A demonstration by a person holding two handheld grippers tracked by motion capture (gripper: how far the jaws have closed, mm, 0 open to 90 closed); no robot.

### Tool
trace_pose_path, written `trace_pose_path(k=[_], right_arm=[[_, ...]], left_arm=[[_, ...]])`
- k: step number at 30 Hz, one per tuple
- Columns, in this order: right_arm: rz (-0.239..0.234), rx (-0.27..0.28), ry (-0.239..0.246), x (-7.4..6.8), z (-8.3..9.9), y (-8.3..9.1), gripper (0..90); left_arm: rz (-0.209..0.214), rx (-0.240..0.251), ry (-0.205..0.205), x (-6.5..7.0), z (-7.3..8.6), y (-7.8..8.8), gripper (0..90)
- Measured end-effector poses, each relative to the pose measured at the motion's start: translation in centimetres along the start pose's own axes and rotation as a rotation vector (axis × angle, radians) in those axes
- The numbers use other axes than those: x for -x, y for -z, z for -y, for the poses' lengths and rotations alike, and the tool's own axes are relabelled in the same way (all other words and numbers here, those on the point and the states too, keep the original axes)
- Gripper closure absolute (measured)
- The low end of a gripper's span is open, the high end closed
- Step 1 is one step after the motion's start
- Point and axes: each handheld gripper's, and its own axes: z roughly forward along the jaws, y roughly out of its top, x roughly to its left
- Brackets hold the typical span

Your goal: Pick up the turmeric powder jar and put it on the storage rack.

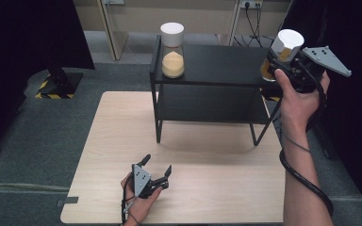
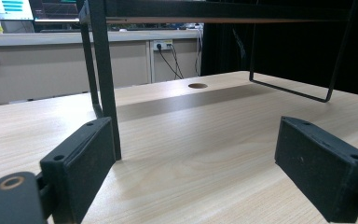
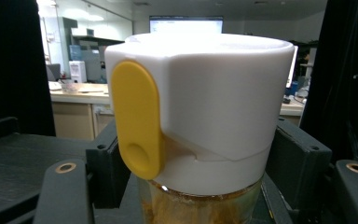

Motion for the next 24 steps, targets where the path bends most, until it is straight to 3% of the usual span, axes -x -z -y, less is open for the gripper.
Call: trace_pose_path(k=[14, 24], right_arm=[[0.020, -0.032, 0.008, 0.0, -0.8, -2.2, 30.7], [0.031, -0.050, 0.009, 0.2, -0.6, -2.9, 30.7]], left_arm=[[0.001, 0.001, 0.001, 0.0, 0.0, 0.0, 11.6], [0.001, 0.000, 0.002, 0.0, 0.0, 0.0, 11.5]])
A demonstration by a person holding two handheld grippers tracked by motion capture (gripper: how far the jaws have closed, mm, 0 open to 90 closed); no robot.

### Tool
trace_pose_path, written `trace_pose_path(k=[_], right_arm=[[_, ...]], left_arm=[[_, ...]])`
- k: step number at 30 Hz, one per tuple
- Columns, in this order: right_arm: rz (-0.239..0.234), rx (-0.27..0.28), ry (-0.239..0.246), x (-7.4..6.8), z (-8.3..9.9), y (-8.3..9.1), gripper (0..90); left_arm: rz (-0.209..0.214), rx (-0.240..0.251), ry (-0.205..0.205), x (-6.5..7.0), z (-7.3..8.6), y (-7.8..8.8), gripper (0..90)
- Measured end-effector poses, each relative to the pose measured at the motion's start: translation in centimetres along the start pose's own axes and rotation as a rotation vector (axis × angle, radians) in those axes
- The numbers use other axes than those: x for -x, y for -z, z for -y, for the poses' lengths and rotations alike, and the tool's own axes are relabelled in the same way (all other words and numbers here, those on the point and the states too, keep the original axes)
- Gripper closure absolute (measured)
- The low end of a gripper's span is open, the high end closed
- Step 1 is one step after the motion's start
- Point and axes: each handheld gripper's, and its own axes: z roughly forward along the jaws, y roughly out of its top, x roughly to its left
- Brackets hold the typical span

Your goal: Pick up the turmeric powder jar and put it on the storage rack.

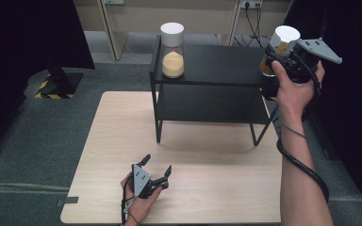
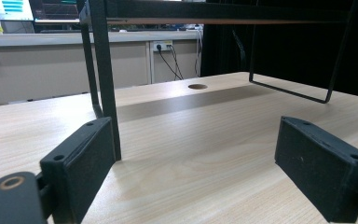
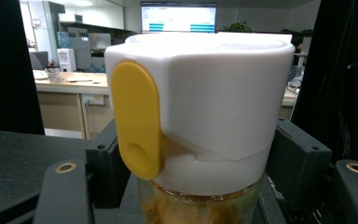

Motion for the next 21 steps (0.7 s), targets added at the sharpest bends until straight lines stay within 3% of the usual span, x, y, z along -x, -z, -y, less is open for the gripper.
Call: trace_pose_path(k=[11, 21], right_arm=[[-0.002, -0.006, 0.019, -0.2, -0.4, -0.7, 30.7], [0.011, -0.029, 0.004, -0.4, -0.2, -1.6, 30.7]], left_arm=[[0.002, 0.000, -0.001, 0.0, 0.0, 0.0, 11.6], [0.003, 0.001, 0.002, -0.1, 0.0, 0.0, 11.5]])
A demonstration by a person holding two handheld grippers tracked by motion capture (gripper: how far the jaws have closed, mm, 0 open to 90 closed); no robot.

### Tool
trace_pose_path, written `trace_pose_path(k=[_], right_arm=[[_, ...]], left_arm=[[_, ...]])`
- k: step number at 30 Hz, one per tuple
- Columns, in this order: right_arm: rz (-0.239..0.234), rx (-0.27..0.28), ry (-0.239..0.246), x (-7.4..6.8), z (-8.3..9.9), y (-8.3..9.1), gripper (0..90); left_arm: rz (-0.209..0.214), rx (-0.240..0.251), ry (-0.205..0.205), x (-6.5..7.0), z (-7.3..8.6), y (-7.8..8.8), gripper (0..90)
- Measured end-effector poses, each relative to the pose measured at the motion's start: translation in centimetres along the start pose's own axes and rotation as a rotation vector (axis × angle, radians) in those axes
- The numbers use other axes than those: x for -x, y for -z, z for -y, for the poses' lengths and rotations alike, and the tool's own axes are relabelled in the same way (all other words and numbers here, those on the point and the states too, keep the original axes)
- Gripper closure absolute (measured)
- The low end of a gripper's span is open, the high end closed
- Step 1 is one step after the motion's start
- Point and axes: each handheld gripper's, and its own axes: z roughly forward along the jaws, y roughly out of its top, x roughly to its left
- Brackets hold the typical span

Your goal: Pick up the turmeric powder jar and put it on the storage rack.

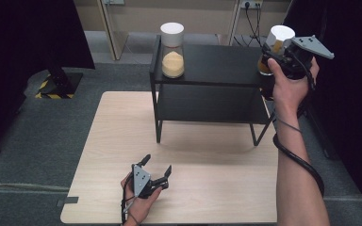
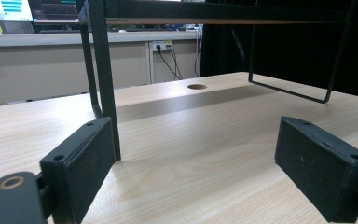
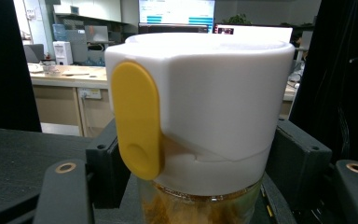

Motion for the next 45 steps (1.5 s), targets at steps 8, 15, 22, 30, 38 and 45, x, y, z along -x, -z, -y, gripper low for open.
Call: trace_pose_path(k=[8, 15, 22, 30, 38, 45], right_arm=[[0.007, -0.003, -0.003, 0.09, 0.07, -0.23, 30.7], [0.008, 0.003, 0.001, -0.02, 0.23, -0.29, 30.6], [0.005, 0.004, 0.004, 0.08, 0.28, -0.46, 30.5], [0.001, -0.001, -0.009, 0.37, 0.21, -0.68, 30.3], [0.003, 0.001, -0.012, 0.30, 0.24, -0.80, 30.2], [-0.004, -0.006, -0.012, 0.41, 0.22, -0.80, 25.1]], left_arm=[[0.001, 0.000, -0.002, 0.00, 0.01, 0.00, 11.5], [0.000, 0.002, -0.005, 0.02, 0.03, 0.02, 11.5], [0.001, 0.001, -0.006, 0.02, 0.01, 0.01, 11.5], [0.001, 0.001, -0.007, 0.03, 0.01, 0.01, 11.5], [0.001, 0.001, -0.008, 0.04, 0.02, 0.01, 11.5], [0.001, 0.002, -0.008, 0.04, 0.02, 0.02, 11.5]])
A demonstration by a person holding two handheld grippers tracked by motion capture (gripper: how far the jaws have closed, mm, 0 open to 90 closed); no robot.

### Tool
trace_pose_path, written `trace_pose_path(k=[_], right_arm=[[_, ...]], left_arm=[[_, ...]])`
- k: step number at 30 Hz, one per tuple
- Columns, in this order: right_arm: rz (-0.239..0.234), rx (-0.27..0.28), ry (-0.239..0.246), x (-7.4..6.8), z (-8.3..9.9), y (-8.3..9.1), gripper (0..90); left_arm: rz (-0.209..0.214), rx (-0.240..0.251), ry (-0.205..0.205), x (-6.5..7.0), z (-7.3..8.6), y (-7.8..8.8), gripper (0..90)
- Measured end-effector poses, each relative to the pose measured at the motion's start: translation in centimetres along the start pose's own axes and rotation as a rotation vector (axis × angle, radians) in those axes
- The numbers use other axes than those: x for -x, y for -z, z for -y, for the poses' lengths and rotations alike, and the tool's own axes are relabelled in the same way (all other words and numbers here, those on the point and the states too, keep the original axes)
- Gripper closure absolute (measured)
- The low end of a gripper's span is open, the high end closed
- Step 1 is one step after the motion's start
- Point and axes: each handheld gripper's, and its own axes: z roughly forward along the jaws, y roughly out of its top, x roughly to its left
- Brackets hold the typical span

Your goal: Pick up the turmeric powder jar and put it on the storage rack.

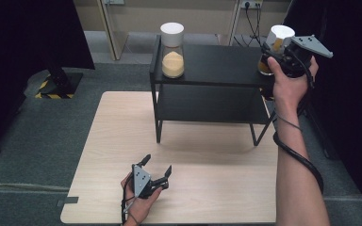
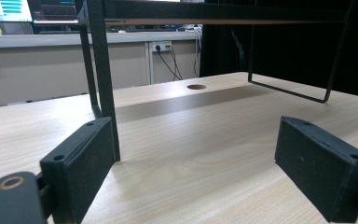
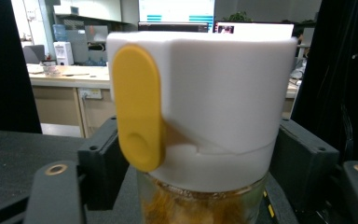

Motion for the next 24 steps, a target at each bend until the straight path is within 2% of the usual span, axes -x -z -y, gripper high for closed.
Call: trace_pose_path(k=[7, 11, 24], right_arm=[[-0.007, -0.010, -0.025, 0.4, 0.4, 0.1, 14.4], [-0.018, -0.007, -0.018, 0.6, 0.5, 0.4, 10.5], [-0.049, 0.020, -0.004, 1.2, 0.5, 2.5, 8.5]], left_arm=[[0.001, 0.000, 0.000, 0.0, 0.0, 0.0, 11.4], [0.001, 0.000, 0.000, 0.1, 0.0, 0.0, 11.4], [0.003, 0.001, -0.007, 0.2, 0.0, 0.0, 11.4]])
